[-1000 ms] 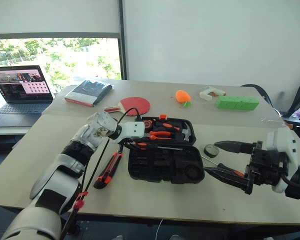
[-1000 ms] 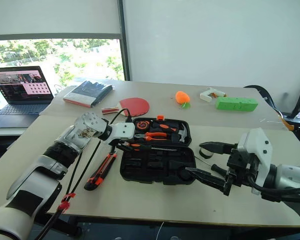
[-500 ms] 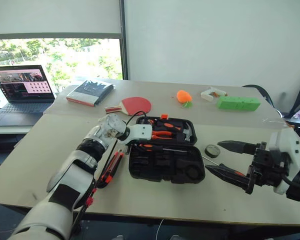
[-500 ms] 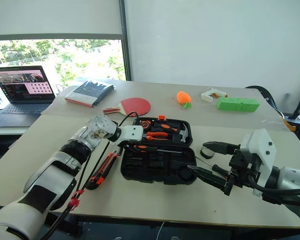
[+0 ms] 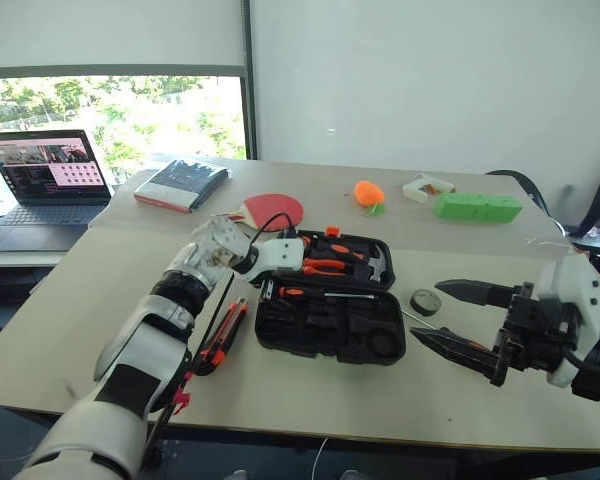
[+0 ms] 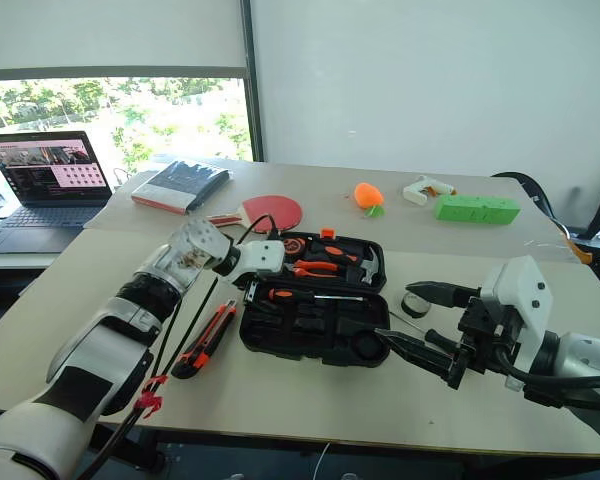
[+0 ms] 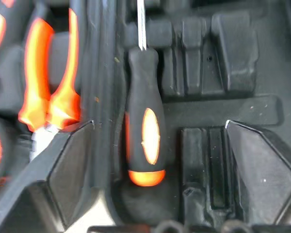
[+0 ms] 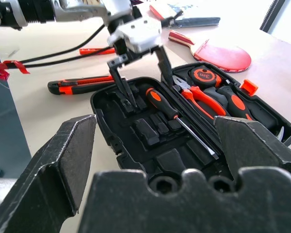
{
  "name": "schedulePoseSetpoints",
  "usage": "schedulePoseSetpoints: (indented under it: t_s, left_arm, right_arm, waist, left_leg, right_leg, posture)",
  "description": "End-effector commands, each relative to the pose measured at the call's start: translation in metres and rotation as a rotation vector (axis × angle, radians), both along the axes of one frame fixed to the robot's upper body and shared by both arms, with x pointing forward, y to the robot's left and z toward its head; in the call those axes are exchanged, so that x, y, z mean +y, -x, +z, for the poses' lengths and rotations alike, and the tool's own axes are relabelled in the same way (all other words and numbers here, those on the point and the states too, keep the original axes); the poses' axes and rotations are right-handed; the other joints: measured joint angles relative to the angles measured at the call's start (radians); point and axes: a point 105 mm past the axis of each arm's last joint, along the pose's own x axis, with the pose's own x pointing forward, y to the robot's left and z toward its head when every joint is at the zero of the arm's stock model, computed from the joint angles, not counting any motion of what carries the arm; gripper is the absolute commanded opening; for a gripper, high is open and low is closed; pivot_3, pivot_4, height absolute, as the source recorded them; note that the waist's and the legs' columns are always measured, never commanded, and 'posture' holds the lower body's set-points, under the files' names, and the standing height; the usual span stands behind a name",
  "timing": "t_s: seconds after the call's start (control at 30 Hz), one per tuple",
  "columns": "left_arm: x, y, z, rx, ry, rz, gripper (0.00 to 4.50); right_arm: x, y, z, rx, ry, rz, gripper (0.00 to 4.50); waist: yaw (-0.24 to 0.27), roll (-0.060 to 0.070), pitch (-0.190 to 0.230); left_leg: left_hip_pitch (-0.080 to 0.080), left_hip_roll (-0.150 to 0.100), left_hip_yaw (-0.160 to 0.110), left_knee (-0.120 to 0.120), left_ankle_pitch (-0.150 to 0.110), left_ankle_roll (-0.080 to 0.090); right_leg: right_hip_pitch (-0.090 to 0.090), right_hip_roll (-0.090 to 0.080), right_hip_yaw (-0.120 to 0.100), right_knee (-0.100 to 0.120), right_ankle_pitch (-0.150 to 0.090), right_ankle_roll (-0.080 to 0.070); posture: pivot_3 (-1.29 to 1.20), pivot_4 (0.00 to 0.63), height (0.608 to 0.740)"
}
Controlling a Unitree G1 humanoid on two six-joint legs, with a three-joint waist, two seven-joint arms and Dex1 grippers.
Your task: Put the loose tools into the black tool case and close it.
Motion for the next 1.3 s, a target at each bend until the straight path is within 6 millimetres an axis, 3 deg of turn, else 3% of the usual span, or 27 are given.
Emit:
schedulePoseSetpoints:
  t_s: [0.03,0.1,0.33,0.77,0.97,1.17,1.3]
  left_arm:
    - [-0.008,0.003,0.021,-0.059,0.014,-0.057,3.11]
    - [-0.010,0.001,0.015,-0.069,-0.008,-0.060,2.58]
    - [-0.022,-0.005,0.001,-0.071,-0.026,-0.045,0.01]
    - [-0.037,-0.007,-0.012,-0.079,-0.054,-0.053,0.01]
    - [-0.041,-0.008,-0.009,-0.073,-0.030,-0.045,0.01]
    - [-0.050,-0.003,0.008,0.037,0.082,-0.028,0.01]
    - [-0.047,-0.004,0.001,-0.002,0.032,-0.033,0.01]
  right_arm:
    - [0.001,0.000,0.007,-0.041,-0.007,0.004,4.50]
    - [0.001,0.000,0.006,-0.040,-0.007,0.001,4.50]
    - [-0.003,-0.001,0.002,-0.036,0.005,-0.023,4.50]
    - [-0.004,0.001,-0.002,-0.029,-0.003,-0.039,4.50]
    - [-0.004,0.002,-0.002,-0.027,-0.006,-0.044,4.50]
    - [-0.005,0.002,-0.003,-0.026,-0.008,-0.049,4.50]
    - [-0.005,0.001,-0.003,-0.028,-0.008,-0.049,4.50]
  waist:
    - [0.000,0.000,0.000]
    - [0.000,0.000,0.000]
    - [0.000,0.000,0.000]
    - [0.000,0.000,0.000]
    - [0.000,0.000,0.000]
    - [-0.001,0.000,0.000]
    - [0.000,0.000,0.000]
  left_leg:
    - [0.000,0.000,0.000,0.000,0.000,0.000]
    - [0.000,0.000,0.000,0.000,0.000,0.000]
    - [0.000,-0.001,0.000,0.000,0.000,0.000]
    - [0.000,-0.001,-0.001,0.000,0.000,0.000]
    - [0.000,-0.002,-0.001,0.000,0.000,0.000]
    - [-0.001,-0.001,-0.001,0.000,0.000,0.000]
    - [0.000,-0.002,-0.001,0.000,0.000,0.000]
  right_leg:
    - [0.000,0.000,0.000,0.000,0.000,0.000]
    - [0.000,0.000,0.000,0.000,0.000,0.000]
    - [0.000,0.000,0.000,0.000,0.000,0.000]
    - [0.000,0.000,0.000,0.000,0.000,0.000]
    - [0.000,-0.001,0.000,0.000,0.000,0.001]
    - [0.000,0.000,0.000,0.000,0.000,0.001]
    - [0.000,0.000,0.000,0.000,0.000,0.001]
  posture:
    - [0.00,0.150,0.736]
    - [0.00,0.150,0.736]
    - [0.00,0.150,0.736]
    - [0.00,0.150,0.736]
    - [0.00,0.150,0.736]
    - [0.00,0.150,0.736]
    - [0.00,0.150,0.736]
